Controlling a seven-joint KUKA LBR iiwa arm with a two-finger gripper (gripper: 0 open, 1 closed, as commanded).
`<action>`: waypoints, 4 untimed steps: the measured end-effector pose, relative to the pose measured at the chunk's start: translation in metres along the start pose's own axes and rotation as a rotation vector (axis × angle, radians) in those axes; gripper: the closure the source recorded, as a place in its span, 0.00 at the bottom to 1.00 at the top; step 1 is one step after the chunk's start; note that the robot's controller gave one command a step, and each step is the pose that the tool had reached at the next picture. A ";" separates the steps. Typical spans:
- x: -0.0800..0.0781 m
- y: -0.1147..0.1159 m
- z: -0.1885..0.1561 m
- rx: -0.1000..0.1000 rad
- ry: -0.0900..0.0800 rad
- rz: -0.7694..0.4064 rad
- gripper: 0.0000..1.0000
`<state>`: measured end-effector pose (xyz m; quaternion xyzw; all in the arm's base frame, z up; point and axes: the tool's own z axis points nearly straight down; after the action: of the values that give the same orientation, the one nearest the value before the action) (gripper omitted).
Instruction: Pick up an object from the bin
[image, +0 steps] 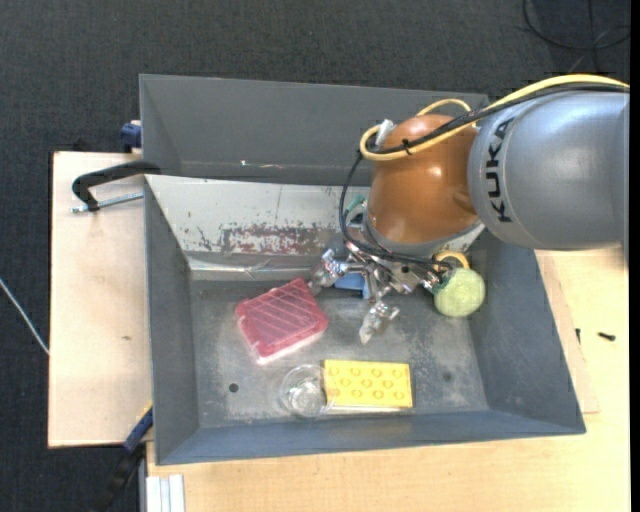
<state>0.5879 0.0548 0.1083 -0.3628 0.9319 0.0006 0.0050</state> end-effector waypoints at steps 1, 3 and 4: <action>0.008 0.019 0.001 -0.001 0.005 -0.035 0.00; -0.036 0.065 0.015 -0.002 0.004 -0.050 0.00; -0.043 0.079 0.007 -0.002 0.003 -0.222 0.00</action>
Offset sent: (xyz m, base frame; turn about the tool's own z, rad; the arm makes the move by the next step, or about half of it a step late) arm -0.0081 0.0602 -0.0197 0.0403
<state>0.5662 0.1422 0.1012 -0.4637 0.8860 0.0003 0.0032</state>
